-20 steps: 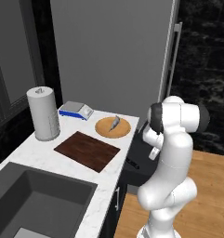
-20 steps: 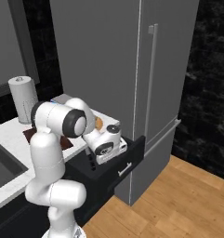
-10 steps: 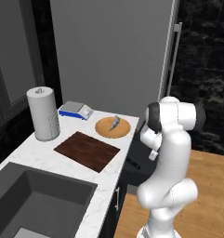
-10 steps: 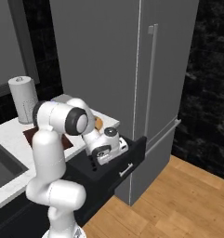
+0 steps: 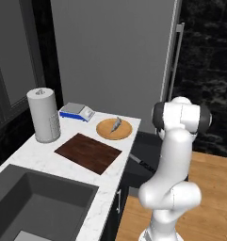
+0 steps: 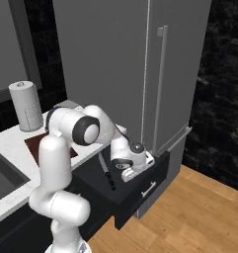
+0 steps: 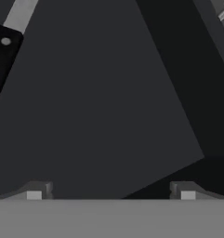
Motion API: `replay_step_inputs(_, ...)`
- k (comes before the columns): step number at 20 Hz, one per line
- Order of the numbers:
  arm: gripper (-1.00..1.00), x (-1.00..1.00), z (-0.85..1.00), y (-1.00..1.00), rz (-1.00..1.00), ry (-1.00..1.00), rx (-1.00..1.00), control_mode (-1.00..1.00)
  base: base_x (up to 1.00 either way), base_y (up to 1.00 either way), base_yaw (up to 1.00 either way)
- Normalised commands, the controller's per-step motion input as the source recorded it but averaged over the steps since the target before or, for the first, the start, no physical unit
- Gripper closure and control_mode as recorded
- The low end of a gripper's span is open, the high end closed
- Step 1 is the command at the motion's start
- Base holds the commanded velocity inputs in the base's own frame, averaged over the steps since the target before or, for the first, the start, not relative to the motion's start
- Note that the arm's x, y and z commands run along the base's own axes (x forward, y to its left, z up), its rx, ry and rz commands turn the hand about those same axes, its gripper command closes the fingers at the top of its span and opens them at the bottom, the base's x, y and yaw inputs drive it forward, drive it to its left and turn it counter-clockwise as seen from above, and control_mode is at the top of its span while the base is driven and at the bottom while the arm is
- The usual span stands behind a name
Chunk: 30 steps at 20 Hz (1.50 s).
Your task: Pick up the knife from the drawer and place it on the cutting board. Then place the meat from the plate to the cutting board.
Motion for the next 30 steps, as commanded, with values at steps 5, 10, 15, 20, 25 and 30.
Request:
replay_step_inputs(5,-1.0,-0.31,-0.24,-0.93,0.03,-0.03,0.01,-1.0,0.0,0.0,0.0)
replay_step_inputs(10,-1.0,-0.47,-0.17,-0.81,0.0,-0.07,0.0,-1.0,0.0,0.0,0.0)
replay_step_inputs(15,-1.0,-0.41,0.14,-0.29,0.0,-0.13,0.0,-1.0,0.0,0.0,0.0)
replay_step_inputs(20,-1.0,0.0,0.72,0.1,0.0,0.02,0.01,-1.0,0.0,0.0,0.0)
replay_step_inputs(25,-1.0,0.25,0.98,0.09,0.0,0.14,0.05,-1.0,0.0,0.0,0.0)
replay_step_inputs(30,-1.0,0.24,0.83,0.06,0.0,0.34,0.14,-1.0,0.0,0.0,0.0)
